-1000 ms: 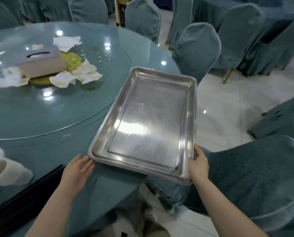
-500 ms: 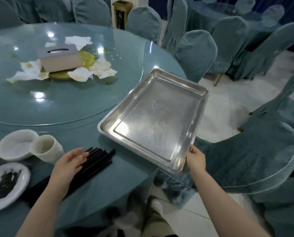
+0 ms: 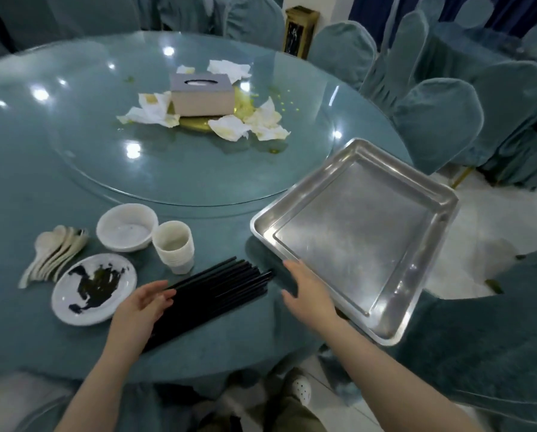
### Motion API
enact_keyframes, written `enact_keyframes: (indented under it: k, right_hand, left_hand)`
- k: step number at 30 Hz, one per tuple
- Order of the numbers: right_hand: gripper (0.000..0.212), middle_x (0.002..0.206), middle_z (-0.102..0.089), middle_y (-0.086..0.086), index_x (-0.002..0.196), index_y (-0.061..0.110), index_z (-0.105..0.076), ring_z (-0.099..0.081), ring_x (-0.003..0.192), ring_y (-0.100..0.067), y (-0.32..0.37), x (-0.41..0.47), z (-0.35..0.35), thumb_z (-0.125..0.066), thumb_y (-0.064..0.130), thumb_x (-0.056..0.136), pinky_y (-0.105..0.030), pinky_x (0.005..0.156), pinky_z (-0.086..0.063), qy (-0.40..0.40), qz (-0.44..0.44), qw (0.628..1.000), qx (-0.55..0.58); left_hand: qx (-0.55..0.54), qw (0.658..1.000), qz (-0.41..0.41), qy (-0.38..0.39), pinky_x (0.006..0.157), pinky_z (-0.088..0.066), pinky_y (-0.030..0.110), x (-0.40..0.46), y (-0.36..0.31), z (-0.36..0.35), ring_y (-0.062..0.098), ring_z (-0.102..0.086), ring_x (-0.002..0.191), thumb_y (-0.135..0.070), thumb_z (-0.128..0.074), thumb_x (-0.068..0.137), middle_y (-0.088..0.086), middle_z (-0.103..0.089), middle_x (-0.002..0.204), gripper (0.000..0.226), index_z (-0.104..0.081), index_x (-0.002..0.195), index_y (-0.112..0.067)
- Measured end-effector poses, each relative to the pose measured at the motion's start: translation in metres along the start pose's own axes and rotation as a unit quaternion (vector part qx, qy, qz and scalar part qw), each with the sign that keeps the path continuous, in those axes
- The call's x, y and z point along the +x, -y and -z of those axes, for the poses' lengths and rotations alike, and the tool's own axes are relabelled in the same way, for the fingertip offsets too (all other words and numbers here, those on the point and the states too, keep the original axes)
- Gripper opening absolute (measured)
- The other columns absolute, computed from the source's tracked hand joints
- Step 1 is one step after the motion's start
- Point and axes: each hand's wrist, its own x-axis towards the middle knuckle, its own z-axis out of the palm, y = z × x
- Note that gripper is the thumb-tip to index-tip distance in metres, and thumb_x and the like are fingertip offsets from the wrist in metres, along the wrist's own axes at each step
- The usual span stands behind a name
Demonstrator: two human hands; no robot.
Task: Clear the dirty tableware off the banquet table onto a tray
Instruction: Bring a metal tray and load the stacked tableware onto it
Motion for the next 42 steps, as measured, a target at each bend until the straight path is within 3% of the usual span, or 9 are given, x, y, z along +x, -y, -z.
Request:
enact_keyframes:
  k: [3, 6, 9, 12, 16, 20, 25, 31, 42]
  right_hand:
    - [0.071, 0.162, -0.007, -0.002, 0.153, 0.012, -0.013, 0.002, 0.148, -0.017, 0.036, 0.029, -0.033, -0.049, 0.012, 0.091, -0.029, 0.119, -0.007, 0.144, 0.129, 0.971, -0.139]
    - [0.088, 0.161, 0.010, -0.006, 0.153, 0.008, 0.003, 0.010, 0.148, -0.023, 0.064, 0.052, -0.053, -0.055, 0.009, 0.087, -0.040, 0.121, -0.004, 0.197, 0.184, 0.924, -0.270]
    - [0.097, 0.161, 0.014, -0.004, 0.152, 0.011, 0.010, 0.013, 0.147, -0.024, 0.075, 0.061, -0.062, -0.059, 0.009, 0.084, -0.047, 0.120, -0.004, 0.228, 0.187, 0.903, -0.313]
    - [0.099, 0.159, -0.001, -0.006, 0.153, 0.012, 0.002, -0.001, 0.147, -0.027, 0.072, 0.057, -0.067, -0.064, 0.014, 0.080, -0.049, 0.119, -0.006, 0.220, 0.193, 0.902, -0.319]
    - [0.091, 0.140, -0.027, -0.011, 0.145, 0.013, -0.019, -0.027, 0.130, -0.033, 0.062, 0.044, -0.070, -0.071, 0.016, 0.070, -0.045, 0.114, -0.022, 0.176, 0.210, 0.901, -0.336]
    - [0.072, 0.123, -0.036, -0.011, 0.128, 0.012, -0.033, -0.038, 0.113, -0.031, 0.060, 0.039, -0.070, -0.071, 0.013, 0.066, -0.040, 0.097, -0.035, 0.154, 0.201, 0.905, -0.342]
    - [0.045, 0.118, -0.035, -0.012, 0.114, 0.008, -0.040, -0.037, 0.111, -0.030, 0.050, 0.030, -0.072, -0.063, 0.010, 0.075, -0.038, 0.088, -0.037, 0.157, 0.172, 0.912, -0.338]
    - [0.045, 0.113, -0.048, -0.007, 0.109, 0.015, -0.040, -0.045, 0.105, -0.027, 0.042, 0.020, -0.074, -0.063, 0.004, 0.073, -0.037, 0.084, -0.036, 0.141, 0.166, 0.930, -0.297]
    - [0.033, 0.106, -0.055, -0.005, 0.108, 0.015, -0.043, -0.051, 0.099, -0.028, 0.036, 0.007, -0.060, -0.053, 0.006, 0.078, -0.037, 0.078, -0.032, 0.131, 0.194, 0.924, -0.301]
  left_hand:
    - [0.178, 0.983, -0.042, 0.005, 0.089, -0.046, 0.018, 0.008, 0.016, 0.000, 0.029, -0.056, 0.118, -0.002, -0.066, 0.084, 0.010, -0.061, 0.123, 0.042, -0.055, 0.124, -0.009]
    - [0.410, 0.909, -0.041, 0.065, 0.115, -0.020, 0.037, 0.020, 0.034, -0.006, 0.025, -0.020, 0.144, -0.033, -0.075, 0.077, 0.010, -0.024, 0.156, 0.093, -0.021, 0.150, -0.010]
    - [0.551, 0.830, -0.041, 0.074, 0.117, -0.009, 0.049, 0.027, 0.050, -0.007, 0.024, 0.000, 0.147, -0.048, -0.066, 0.078, 0.006, 0.000, 0.160, 0.104, -0.001, 0.152, -0.016]
    - [0.584, 0.809, -0.053, 0.040, 0.115, -0.010, 0.053, 0.025, 0.060, -0.007, 0.025, -0.015, 0.144, -0.050, -0.061, 0.075, 0.007, -0.016, 0.155, 0.101, -0.003, 0.151, -0.019]
    - [0.639, 0.762, -0.090, 0.049, 0.113, -0.020, 0.048, 0.022, 0.054, -0.013, 0.026, -0.035, 0.128, -0.055, -0.062, 0.066, 0.004, -0.036, 0.135, 0.086, -0.029, 0.139, -0.023]
    - [0.644, 0.755, -0.072, 0.101, 0.101, -0.035, 0.038, 0.029, 0.038, -0.020, 0.025, -0.038, 0.119, -0.058, -0.073, 0.057, 0.002, -0.044, 0.125, 0.079, -0.038, 0.120, -0.025]
    - [0.661, 0.735, -0.058, 0.143, 0.096, -0.038, 0.038, 0.027, 0.034, -0.032, 0.026, -0.036, 0.122, -0.057, -0.072, 0.066, 0.004, -0.041, 0.129, 0.074, -0.043, 0.122, -0.019]
    - [0.601, 0.780, -0.102, 0.142, 0.088, -0.041, 0.034, 0.011, 0.052, -0.033, 0.022, -0.046, 0.109, -0.042, -0.063, 0.082, 0.001, -0.048, 0.117, 0.036, -0.039, 0.102, -0.022]
    - [0.592, 0.784, -0.166, 0.092, 0.081, -0.043, 0.031, -0.002, 0.061, -0.039, 0.020, -0.052, 0.100, -0.026, -0.055, 0.085, 0.000, -0.055, 0.109, 0.026, -0.046, 0.108, -0.018]
